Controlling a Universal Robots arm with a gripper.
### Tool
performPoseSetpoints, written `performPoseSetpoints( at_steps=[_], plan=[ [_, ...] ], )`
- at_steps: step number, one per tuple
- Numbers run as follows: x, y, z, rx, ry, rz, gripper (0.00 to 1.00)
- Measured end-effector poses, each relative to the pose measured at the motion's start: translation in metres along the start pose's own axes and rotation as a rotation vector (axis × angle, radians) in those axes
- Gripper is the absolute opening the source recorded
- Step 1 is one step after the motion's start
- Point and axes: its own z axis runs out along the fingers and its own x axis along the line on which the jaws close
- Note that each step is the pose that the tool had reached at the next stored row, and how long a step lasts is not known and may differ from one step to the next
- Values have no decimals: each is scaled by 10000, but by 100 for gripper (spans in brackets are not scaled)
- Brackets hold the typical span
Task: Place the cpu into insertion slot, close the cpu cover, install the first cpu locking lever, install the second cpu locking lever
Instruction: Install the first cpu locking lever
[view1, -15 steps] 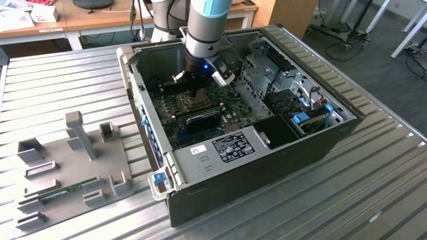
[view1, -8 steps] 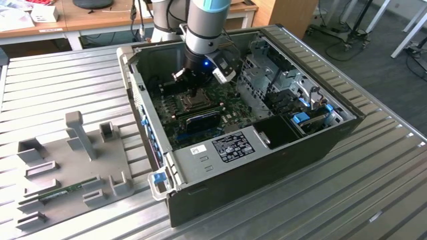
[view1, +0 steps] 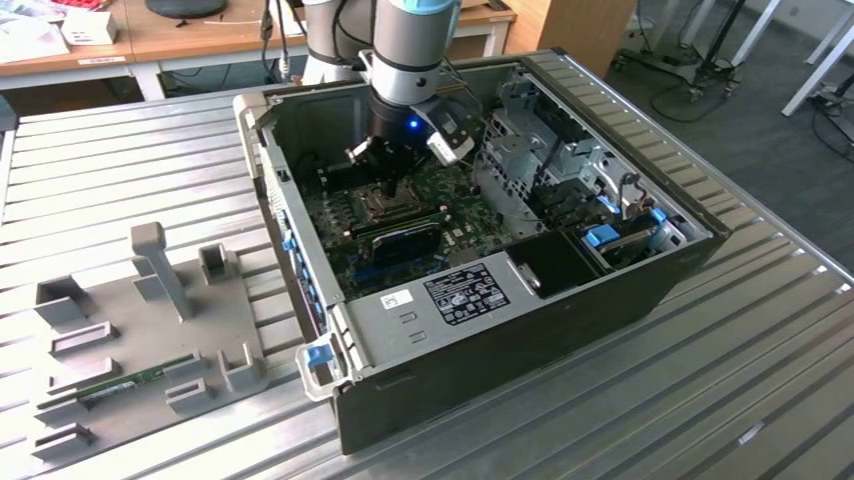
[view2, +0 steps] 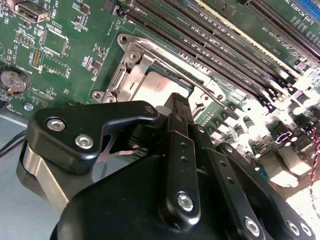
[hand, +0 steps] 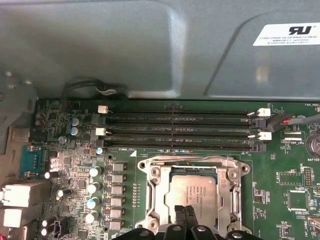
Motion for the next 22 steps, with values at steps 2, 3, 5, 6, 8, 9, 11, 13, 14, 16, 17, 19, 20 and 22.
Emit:
performPoseSetpoints(
  at_steps=[2,3,5,6,8,9,11,13,14,16,17,19,20,22],
  plan=[
    [6,0,0,4,-17,1,11],
    [10,1,0,6,-46,-3,11],
    [21,0,1,10,-170,-16,11],
    [26,0,2,9,-259,-28,11],
    [33,0,3,11,-393,-50,11],
    [33,1,4,9,-405,-56,11],
    [33,1,3,13,-404,-62,11],
    [32,2,3,16,-404,-63,11],
    [27,2,3,15,-403,-63,11],
    [6,2,3,14,-404,-62,11],
    [-4,2,3,15,-403,-62,11],
    [-12,11,4,14,-405,-60,11],
    [-12,23,5,15,-405,-60,11],
    [-13,49,8,15,-404,-59,11]
  ],
)
